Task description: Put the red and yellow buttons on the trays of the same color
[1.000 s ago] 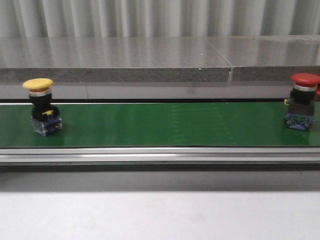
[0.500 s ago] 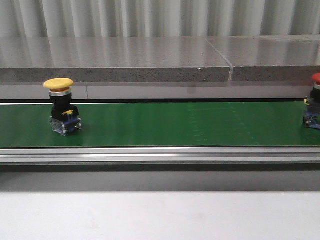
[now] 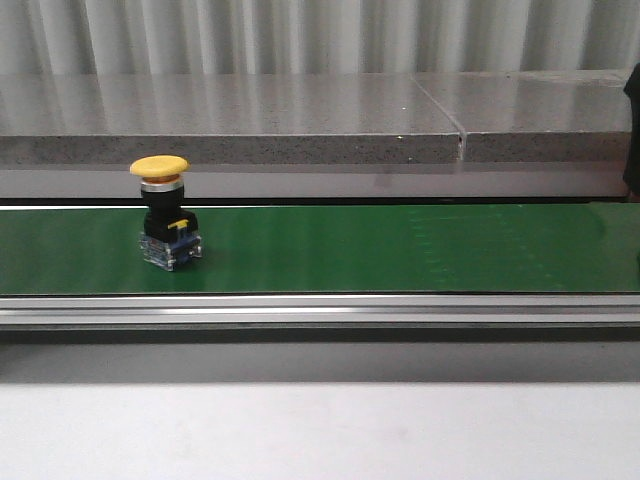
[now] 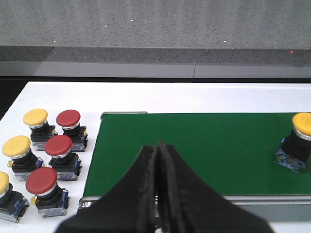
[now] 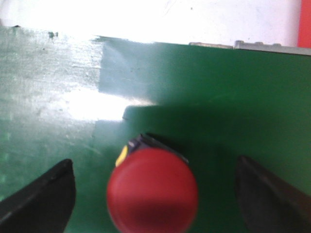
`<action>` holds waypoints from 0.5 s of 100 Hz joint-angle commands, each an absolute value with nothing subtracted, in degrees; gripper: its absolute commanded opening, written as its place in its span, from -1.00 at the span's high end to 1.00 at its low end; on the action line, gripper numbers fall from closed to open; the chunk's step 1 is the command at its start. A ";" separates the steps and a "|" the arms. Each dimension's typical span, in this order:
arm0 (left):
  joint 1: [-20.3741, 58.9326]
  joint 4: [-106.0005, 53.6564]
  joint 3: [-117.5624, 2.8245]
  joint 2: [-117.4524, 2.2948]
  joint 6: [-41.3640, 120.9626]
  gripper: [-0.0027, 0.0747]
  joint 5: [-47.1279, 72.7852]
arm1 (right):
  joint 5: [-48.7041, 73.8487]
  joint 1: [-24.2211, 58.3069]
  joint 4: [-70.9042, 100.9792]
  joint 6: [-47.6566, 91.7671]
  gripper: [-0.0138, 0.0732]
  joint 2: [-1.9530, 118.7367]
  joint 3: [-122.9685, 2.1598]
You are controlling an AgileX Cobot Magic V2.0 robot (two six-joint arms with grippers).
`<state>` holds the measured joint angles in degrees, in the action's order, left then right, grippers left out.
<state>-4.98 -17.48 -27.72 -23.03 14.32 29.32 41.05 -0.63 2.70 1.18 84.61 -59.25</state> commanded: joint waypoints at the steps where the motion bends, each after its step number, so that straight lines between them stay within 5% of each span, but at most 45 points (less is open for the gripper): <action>1: -4.53 -18.61 -29.08 -23.55 14.42 0.98 25.64 | 38.65 -0.79 1.51 1.89 -0.64 84.85 -61.99; 25: -4.53 -18.61 -29.08 -23.55 14.42 0.98 25.64 | 40.64 -0.81 1.17 1.89 0.41 85.60 -63.53; 50: -4.53 -18.61 -29.08 -23.55 14.42 0.98 25.64 | 42.72 -2.88 -0.48 1.89 0.49 85.71 -70.33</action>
<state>-4.98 -17.48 -27.72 -23.03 14.32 29.43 43.93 -1.27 0.66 1.32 87.76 -66.33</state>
